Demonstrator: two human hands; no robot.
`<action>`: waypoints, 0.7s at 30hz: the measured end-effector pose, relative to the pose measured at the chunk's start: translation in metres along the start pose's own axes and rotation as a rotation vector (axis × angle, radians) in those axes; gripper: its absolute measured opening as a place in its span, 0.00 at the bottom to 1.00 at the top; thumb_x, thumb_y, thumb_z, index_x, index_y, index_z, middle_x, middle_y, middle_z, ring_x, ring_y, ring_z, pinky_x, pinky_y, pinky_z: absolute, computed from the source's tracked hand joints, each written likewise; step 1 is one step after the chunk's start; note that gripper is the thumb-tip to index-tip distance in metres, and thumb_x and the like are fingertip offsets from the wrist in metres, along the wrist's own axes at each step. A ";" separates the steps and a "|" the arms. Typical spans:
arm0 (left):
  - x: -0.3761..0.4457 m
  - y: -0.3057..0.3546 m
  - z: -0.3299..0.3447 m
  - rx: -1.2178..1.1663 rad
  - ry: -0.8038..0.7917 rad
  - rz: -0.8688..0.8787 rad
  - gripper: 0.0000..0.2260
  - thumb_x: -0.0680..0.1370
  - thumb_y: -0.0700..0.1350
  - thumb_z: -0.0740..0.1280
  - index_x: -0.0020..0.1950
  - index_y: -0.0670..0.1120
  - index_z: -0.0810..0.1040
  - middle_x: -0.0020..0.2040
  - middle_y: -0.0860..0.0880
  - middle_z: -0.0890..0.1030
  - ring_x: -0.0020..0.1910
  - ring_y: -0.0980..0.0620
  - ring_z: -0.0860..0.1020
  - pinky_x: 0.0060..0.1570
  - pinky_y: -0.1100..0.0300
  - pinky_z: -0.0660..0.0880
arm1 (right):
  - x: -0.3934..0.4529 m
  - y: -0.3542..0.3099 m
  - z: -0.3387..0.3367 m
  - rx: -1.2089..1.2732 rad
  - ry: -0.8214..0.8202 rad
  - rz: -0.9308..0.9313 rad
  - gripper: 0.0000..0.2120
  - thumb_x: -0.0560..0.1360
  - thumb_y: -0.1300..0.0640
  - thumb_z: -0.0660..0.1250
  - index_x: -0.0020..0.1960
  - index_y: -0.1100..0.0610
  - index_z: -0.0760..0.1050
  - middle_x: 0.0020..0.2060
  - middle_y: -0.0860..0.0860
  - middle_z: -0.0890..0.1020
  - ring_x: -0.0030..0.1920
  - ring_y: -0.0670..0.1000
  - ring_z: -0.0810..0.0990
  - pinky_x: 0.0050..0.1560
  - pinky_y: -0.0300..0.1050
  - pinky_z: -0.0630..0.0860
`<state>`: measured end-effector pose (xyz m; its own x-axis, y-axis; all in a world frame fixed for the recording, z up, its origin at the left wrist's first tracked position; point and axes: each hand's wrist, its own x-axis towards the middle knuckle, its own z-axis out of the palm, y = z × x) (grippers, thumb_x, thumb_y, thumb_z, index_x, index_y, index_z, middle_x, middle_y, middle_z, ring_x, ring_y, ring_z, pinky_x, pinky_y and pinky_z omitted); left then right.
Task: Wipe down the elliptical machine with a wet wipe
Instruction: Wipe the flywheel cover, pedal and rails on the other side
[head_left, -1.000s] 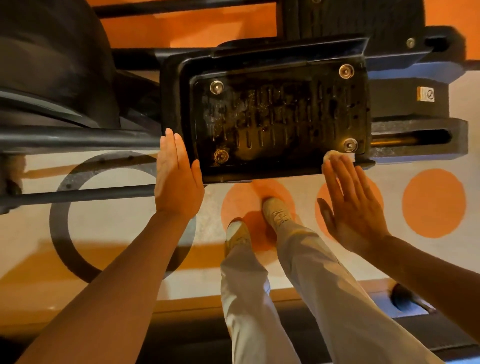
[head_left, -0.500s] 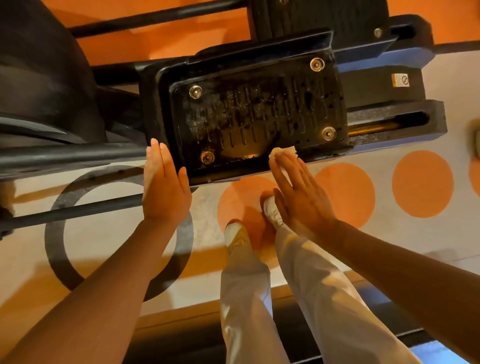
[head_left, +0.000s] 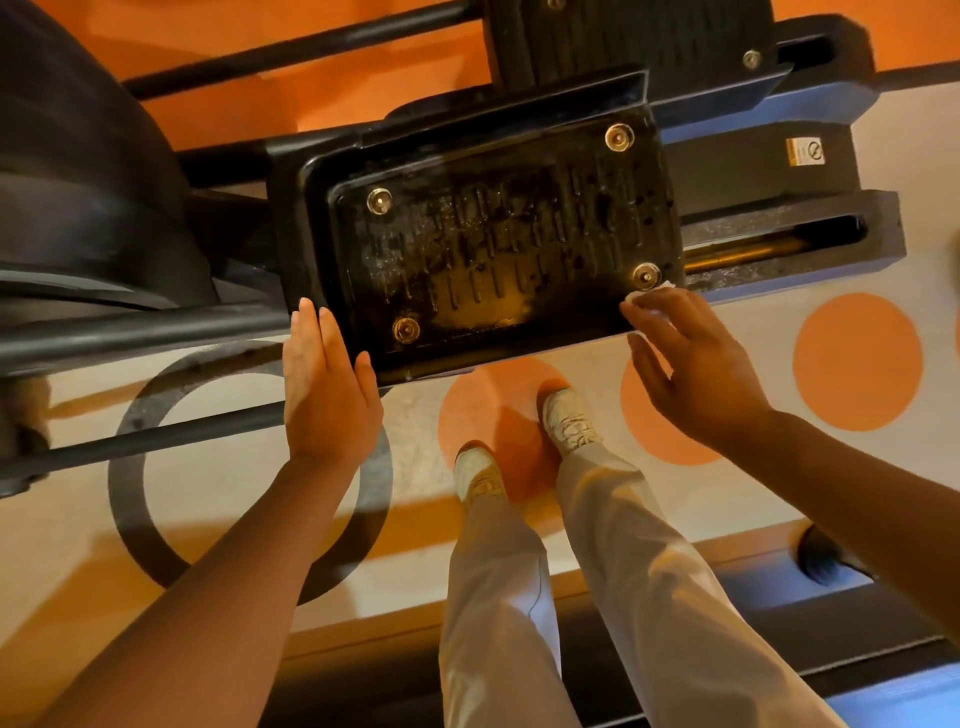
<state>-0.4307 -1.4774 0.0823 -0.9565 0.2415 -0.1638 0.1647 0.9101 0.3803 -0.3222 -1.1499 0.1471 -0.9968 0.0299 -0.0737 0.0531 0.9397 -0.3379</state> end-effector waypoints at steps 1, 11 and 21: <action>-0.002 0.003 0.000 0.016 -0.014 0.040 0.23 0.85 0.47 0.56 0.77 0.36 0.62 0.78 0.37 0.61 0.77 0.37 0.59 0.75 0.42 0.59 | 0.007 0.001 -0.004 0.023 -0.023 -0.003 0.16 0.81 0.55 0.60 0.64 0.61 0.76 0.59 0.59 0.77 0.57 0.58 0.77 0.50 0.45 0.76; -0.002 0.089 0.015 -0.048 -0.197 0.288 0.28 0.84 0.55 0.45 0.77 0.40 0.63 0.79 0.42 0.61 0.78 0.44 0.57 0.77 0.51 0.49 | 0.058 0.037 -0.043 0.298 -0.310 0.118 0.12 0.76 0.56 0.69 0.57 0.61 0.81 0.55 0.57 0.82 0.52 0.54 0.80 0.52 0.41 0.76; 0.029 0.152 0.029 -0.166 -0.262 0.095 0.27 0.84 0.55 0.45 0.80 0.44 0.54 0.81 0.47 0.53 0.80 0.51 0.48 0.75 0.61 0.40 | 0.104 0.090 -0.032 -0.002 -0.059 -0.344 0.15 0.78 0.58 0.61 0.60 0.63 0.79 0.59 0.61 0.79 0.59 0.62 0.78 0.57 0.48 0.73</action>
<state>-0.4268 -1.3218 0.1093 -0.8407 0.4208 -0.3410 0.1881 0.8172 0.5448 -0.4226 -1.0516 0.1396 -0.9512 -0.3085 -0.0096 -0.2858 0.8921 -0.3501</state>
